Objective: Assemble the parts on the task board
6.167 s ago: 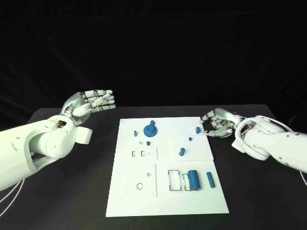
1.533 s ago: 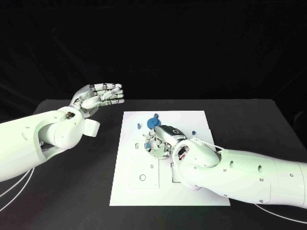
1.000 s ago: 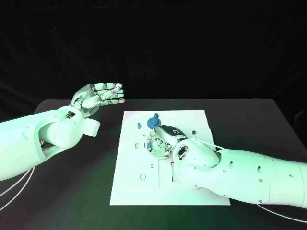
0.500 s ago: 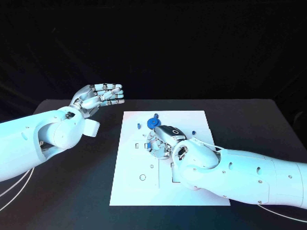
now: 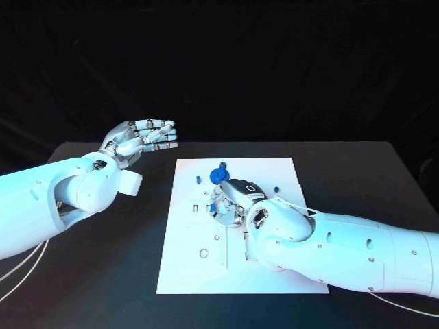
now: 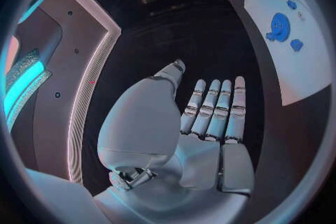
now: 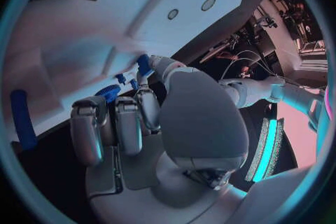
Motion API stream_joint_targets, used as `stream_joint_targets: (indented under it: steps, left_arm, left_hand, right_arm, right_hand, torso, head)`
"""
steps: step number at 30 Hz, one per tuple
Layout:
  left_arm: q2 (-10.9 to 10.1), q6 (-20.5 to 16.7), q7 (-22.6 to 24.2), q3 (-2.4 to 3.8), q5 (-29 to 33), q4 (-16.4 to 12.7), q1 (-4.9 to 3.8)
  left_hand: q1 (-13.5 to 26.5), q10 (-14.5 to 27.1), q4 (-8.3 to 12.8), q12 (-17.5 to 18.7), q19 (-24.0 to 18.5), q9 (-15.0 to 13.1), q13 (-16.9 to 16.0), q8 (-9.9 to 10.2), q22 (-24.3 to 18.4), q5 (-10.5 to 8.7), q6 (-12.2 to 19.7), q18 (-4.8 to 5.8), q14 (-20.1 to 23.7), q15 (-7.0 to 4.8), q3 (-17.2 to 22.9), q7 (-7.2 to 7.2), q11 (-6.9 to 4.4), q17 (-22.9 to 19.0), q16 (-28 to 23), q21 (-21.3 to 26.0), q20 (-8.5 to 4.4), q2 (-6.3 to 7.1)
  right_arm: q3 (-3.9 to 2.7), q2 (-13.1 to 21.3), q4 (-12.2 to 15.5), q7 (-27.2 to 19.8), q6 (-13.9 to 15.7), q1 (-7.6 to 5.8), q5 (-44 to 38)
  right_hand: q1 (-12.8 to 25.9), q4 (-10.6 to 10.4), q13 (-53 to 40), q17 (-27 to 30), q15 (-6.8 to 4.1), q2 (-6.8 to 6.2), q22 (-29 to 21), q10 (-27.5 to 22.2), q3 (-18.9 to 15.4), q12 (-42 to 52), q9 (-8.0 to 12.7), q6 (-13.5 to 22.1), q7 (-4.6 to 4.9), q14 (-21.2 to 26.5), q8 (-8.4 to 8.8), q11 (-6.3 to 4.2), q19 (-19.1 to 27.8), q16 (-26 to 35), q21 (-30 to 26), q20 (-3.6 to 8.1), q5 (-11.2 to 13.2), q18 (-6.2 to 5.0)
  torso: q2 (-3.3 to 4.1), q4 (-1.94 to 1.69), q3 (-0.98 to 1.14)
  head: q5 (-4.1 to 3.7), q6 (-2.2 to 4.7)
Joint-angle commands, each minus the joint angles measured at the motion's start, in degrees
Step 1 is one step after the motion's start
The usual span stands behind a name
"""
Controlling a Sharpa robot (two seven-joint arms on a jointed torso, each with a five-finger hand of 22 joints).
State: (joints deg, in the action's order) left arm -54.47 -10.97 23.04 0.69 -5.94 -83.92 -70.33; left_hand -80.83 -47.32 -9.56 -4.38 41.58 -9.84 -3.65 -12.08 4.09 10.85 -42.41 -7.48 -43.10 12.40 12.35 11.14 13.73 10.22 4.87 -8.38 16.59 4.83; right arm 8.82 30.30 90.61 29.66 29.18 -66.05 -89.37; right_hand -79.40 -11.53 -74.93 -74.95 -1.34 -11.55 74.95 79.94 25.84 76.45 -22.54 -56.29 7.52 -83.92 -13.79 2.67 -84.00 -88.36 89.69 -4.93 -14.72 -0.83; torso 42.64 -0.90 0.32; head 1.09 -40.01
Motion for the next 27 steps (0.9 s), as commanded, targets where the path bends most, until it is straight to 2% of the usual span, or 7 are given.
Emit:
stream_joint_targets:
  steps: [1, 20, 24, 26, 27]
  left_arm:
    - [0.1, 1.1, 0.3, 0.04, -0.1, -0.1, -0.02]
    - [0.1, 1.1, 0.2, 0.03, -0.2, 0.0, -0.02]
    - [0.1, 1.2, 0.1, 0.03, -0.2, 0.0, -0.02]
    - [0.1, 1.2, 0.1, 0.03, -0.2, 0.0, -0.02]
    - [0.1, 1.3, 0.1, 0.03, -0.2, 0.0, -0.02]
  left_hand:
    - [-0.6, -0.4, 0.3, -0.2, 0.3, 0.1, 0.0, -0.2, -0.1, 0.15, -0.5, -1.17, 0.0, -0.21, 0.2, 4.89, -0.03, -0.1, 0.1, -0.1, 0.05, 0.00]
    - [-0.6, -0.4, 0.3, -0.2, 0.3, 0.1, 0.0, -0.2, -0.1, 0.15, -0.5, -1.17, 0.0, -0.21, 0.2, 4.89, -0.03, -0.1, 0.1, -0.1, 0.05, 0.00]
    - [-0.6, -0.4, 0.3, -0.2, 0.3, 0.1, 0.0, -0.2, -0.1, 0.15, -0.5, -1.17, 0.0, -0.21, 0.2, 4.89, -0.03, -0.1, 0.1, -0.1, 0.05, 0.00]
    - [-0.6, -0.4, 0.3, -0.2, 0.3, 0.1, 0.0, -0.2, -0.1, 0.15, -0.5, -1.17, 0.0, -0.21, 0.2, 4.89, -0.03, -0.1, 0.1, -0.1, 0.05, 0.00]
    - [-0.6, -0.4, 0.3, -0.2, 0.3, 0.1, 0.0, -0.2, -0.1, 0.15, -0.5, -1.17, 0.0, -0.21, 0.2, 4.89, -0.03, -0.1, 0.1, -0.1, 0.05, 0.00]
  right_arm:
    - [0.03, -0.1, 0.0, 0.3, -0.4, 0.07, -1.0]
    - [0.04, -0.2, -0.2, 0.0, -0.2, 0.07, -0.9]
    - [0.04, -0.3, -0.2, -0.2, -0.2, 0.07, -0.8]
    - [0.04, -0.3, -0.2, -0.3, -0.2, 0.07, -0.8]
    - [0.04, -0.3, -0.2, -0.3, -0.1, 0.07, -0.8]
  right_hand:
    - [0.3, 0.3, -3.3, -11.8, 0.08, -0.43, 15.0, -0.5, 0.0, -0.4, 0.1, 0.6, -0.02, -5.3, 0.41, 0.07, -6.0, 0.2, 0.3, 0.10, 0.3, 0.83]
    - [1.1, 0.3, -1.3, -11.4, 0.75, -1.58, 15.0, -2.8, 0.1, -3.1, 0.7, 2.7, 0.86, -5.2, 1.19, 0.86, -6.0, 0.5, 0.3, -0.46, 0.7, 0.83]
    - [1.7, 0.0, -0.1, -11.2, 1.01, -2.27, 15.0, -3.9, -0.2, -4.5, 1.0, 3.3, 1.14, -5.1, 1.41, 1.14, -6.0, 0.6, 0.3, -0.72, 1.5, 0.83]
    - [1.9, -0.1, 0.2, -11.2, 1.11, -2.48, 15.0, -4.1, -0.4, -4.8, 1.1, 3.6, 1.24, -5.1, 1.46, 1.24, -6.0, 0.6, 0.3, -0.85, 2.4, 0.83]
    - [2.1, -0.3, 0.5, -11.1, 1.19, -2.68, 15.0, -4.4, -0.6, -5.2, 1.2, 3.8, 1.29, -5.1, 1.49, 1.32, -6.0, 0.7, 0.3, -0.97, 3.7, 0.83]
  torso:
    - [0.00, -0.04, 0.03]
    - [-0.02, 0.00, 0.05]
    - [-0.01, 0.01, 0.04]
    - [0.00, 0.01, 0.04]
    - [0.00, -0.01, 0.03]
  head:
    - [-0.05, -0.06]
    - [-0.06, -0.09]
    - [-0.08, -0.13]
    - [-0.11, -0.13]
    - [-0.12, -0.10]
